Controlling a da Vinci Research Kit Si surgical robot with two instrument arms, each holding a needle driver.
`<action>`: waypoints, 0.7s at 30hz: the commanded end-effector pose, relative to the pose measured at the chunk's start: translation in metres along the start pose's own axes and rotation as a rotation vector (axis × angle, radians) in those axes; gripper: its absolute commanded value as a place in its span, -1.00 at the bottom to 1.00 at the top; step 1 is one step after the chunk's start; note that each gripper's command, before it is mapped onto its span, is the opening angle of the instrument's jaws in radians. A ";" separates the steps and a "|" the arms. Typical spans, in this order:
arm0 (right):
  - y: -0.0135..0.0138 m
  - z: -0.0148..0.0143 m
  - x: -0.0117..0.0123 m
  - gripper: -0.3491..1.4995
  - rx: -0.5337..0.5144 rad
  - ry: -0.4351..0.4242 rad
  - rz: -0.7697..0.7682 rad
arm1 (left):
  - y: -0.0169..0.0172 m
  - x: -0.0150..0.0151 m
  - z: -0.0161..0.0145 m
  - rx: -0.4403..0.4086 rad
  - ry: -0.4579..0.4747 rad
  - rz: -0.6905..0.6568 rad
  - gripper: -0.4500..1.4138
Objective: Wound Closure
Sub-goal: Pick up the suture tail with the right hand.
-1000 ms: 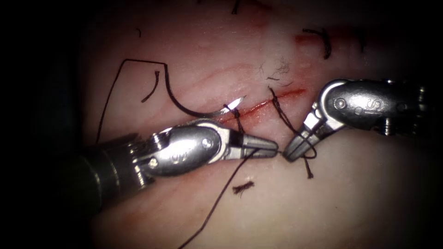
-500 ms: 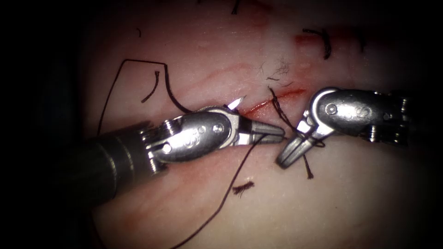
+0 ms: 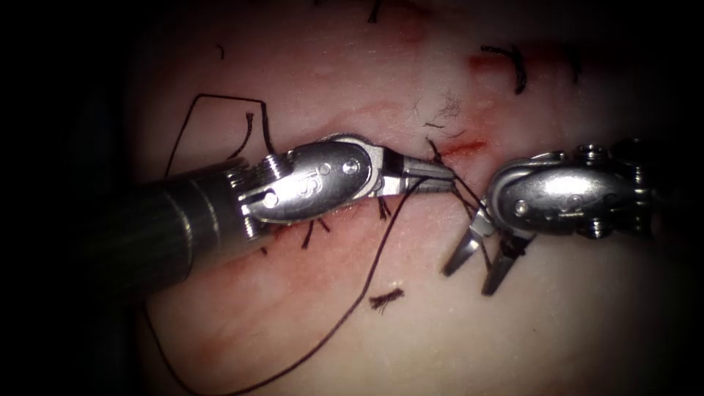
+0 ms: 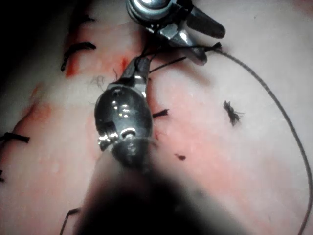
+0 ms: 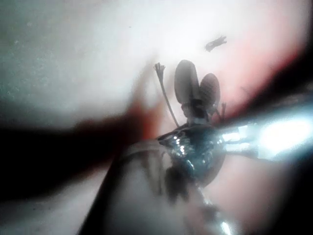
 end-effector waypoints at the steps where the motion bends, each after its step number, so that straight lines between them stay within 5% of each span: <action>1: 0.0009 0.0002 -0.0002 0.38 0.014 -0.047 -0.037 | -0.0006 0.0000 0.0004 0.001 0.001 0.003 -0.89; 4: 0.0013 -0.0004 0.0000 0.20 0.036 -0.155 -0.100 | -0.0006 0.0001 0.0004 0.003 0.001 0.002 -0.89; 12: 0.0019 -0.0017 -0.0001 0.18 0.097 -0.349 -0.260 | -0.0004 0.0001 0.0003 0.006 0.000 0.002 -0.89; 21: 0.0018 0.0019 -0.0003 -0.02 0.108 -0.456 -0.384 | -0.0003 0.0004 -0.0002 0.012 0.000 -0.002 -0.89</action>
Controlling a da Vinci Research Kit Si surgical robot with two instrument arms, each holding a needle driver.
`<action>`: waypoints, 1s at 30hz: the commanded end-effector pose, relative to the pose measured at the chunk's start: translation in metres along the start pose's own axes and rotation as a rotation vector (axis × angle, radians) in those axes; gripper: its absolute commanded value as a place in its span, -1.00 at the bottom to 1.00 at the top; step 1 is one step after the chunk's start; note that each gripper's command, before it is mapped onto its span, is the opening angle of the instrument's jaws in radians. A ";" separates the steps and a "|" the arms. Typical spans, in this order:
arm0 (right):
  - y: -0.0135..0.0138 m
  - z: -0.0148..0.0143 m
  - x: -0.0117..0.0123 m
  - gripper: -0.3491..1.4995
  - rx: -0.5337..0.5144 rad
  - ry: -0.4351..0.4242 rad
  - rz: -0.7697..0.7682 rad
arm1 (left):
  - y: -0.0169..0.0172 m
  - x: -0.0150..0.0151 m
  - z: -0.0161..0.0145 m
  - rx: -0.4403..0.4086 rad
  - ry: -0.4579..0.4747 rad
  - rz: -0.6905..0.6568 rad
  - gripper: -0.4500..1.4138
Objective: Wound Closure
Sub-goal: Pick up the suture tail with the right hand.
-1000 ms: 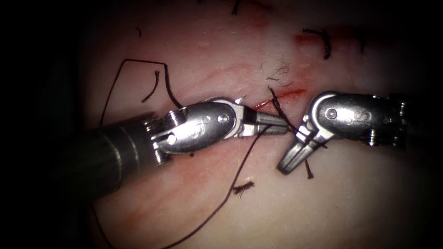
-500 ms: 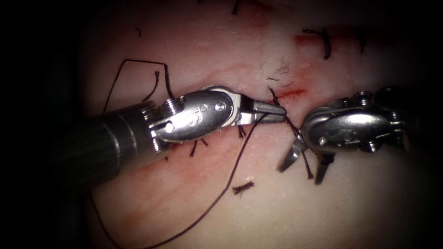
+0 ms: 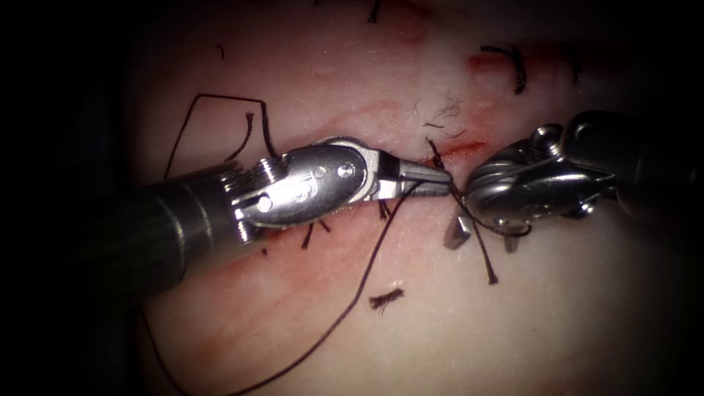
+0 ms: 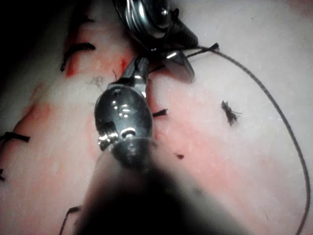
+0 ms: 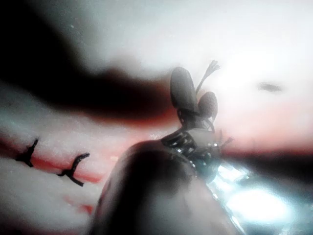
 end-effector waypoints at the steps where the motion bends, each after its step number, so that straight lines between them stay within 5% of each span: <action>1: 0.0005 0.0007 -0.0002 -0.04 0.002 -0.003 -0.003 | -0.0007 -0.0001 0.0004 0.003 0.001 0.002 -0.89; 4: 0.0003 0.0009 -0.0001 -0.25 0.006 -0.005 -0.023 | -0.0007 0.0000 0.0002 0.005 0.001 0.000 -0.89; 8: 0.0004 0.0011 -0.0002 -1.00 0.030 -0.025 -0.039 | -0.0008 0.0001 0.0002 0.005 0.001 -0.001 -0.89; 16: 0.0010 0.0016 -0.0009 -1.00 0.006 -0.092 -0.083 | -0.0008 0.0002 -0.0001 0.003 0.002 -0.001 -0.89; 30: 0.0006 0.0022 -0.0011 -1.00 -0.005 -0.068 0.004 | -0.0007 0.0003 -0.0004 0.007 0.002 -0.002 -0.89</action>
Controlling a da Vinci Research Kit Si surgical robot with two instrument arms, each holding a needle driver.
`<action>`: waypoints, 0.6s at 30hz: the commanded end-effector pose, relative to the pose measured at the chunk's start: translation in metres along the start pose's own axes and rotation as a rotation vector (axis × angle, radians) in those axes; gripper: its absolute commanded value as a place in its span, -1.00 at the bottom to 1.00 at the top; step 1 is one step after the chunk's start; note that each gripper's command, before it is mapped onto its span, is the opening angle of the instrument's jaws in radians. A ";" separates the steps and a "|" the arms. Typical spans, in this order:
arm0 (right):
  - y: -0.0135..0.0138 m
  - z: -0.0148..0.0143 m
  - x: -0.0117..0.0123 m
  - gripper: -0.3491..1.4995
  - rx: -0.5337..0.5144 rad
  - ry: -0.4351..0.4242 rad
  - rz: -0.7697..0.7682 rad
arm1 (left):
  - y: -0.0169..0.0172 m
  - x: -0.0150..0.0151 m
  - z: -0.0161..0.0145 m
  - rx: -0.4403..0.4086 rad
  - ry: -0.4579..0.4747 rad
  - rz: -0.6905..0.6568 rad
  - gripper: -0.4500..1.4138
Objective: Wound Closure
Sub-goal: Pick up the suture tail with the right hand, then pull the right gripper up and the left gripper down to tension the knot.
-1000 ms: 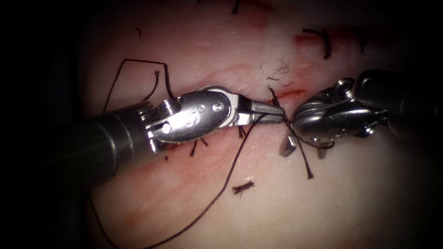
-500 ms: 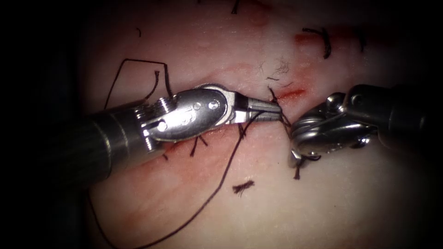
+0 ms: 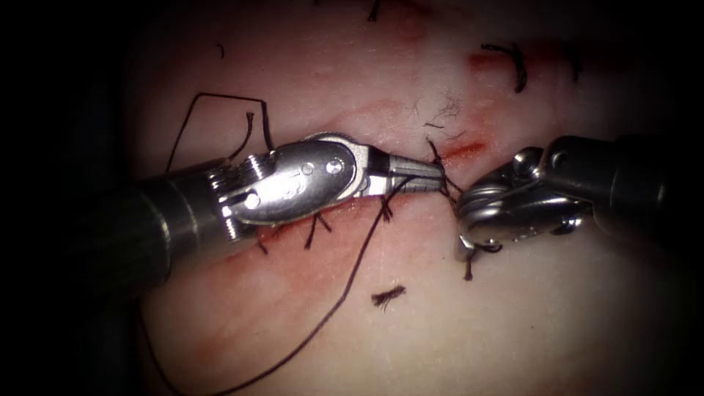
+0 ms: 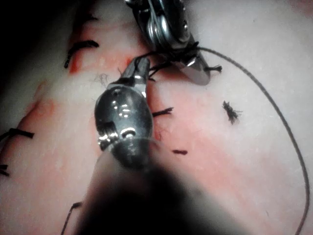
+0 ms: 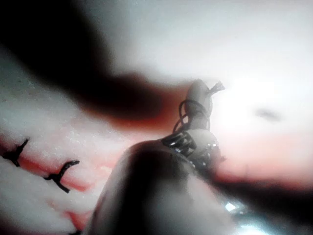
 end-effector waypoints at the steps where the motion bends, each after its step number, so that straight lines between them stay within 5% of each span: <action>1: 0.0007 0.0001 -0.0005 -1.00 -0.004 0.004 0.006 | -0.0006 -0.0001 0.0005 0.001 0.001 0.003 -0.89; 4: 0.0008 -0.0003 -0.0005 -1.00 -0.035 0.049 0.049 | -0.0005 -0.0002 0.0005 0.001 0.000 0.004 -0.89; 8: 0.0005 -0.0020 -0.0011 -1.00 -0.121 0.218 0.163 | 0.0000 -0.0001 0.0005 0.004 -0.001 0.005 -0.89; 18: -0.0021 -0.0058 -0.0061 -1.00 -0.355 0.541 0.477 | 0.0026 0.0015 0.0012 0.014 -0.007 -0.006 -0.89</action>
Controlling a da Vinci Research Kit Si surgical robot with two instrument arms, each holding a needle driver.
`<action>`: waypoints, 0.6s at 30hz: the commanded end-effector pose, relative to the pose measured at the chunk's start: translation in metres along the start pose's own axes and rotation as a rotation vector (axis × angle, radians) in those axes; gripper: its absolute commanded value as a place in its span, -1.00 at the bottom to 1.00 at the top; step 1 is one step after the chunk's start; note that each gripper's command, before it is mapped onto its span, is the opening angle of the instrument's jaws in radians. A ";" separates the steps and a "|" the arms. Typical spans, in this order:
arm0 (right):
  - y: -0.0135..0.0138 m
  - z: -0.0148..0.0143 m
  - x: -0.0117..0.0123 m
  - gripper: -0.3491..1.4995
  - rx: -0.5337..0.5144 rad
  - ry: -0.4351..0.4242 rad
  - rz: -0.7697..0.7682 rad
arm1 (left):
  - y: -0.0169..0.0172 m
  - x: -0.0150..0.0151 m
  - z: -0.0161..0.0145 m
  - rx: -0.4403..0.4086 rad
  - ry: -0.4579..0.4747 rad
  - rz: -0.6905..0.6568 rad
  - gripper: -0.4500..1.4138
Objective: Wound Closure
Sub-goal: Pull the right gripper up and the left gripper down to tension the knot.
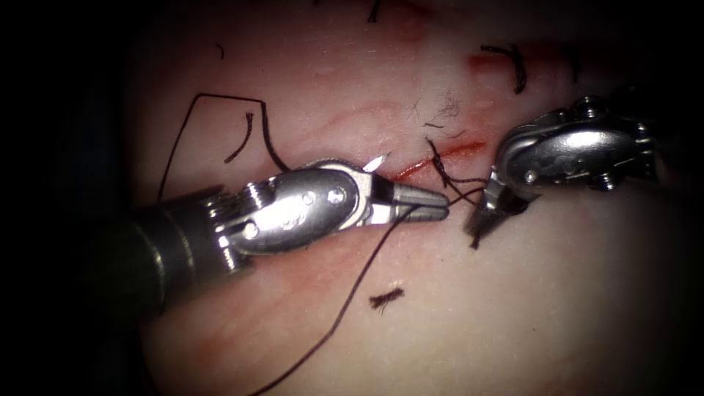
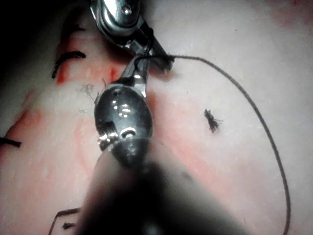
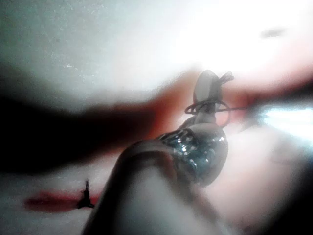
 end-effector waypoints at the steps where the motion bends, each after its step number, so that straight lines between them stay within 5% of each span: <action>1: 0.0006 -0.0003 -0.0007 -1.00 -0.010 0.020 0.023 | -0.0004 -0.0001 0.0005 -0.005 -0.003 0.005 -0.89; 14: 0.0015 -0.0031 -0.0004 -1.00 -0.136 0.326 0.307 | 0.0050 0.0004 0.0019 -0.037 -0.042 0.026 -0.89; 18: 0.0022 -0.0031 -0.0011 -1.00 -0.148 0.328 0.337 | 0.0072 0.0012 0.0025 -0.052 -0.045 0.016 -0.89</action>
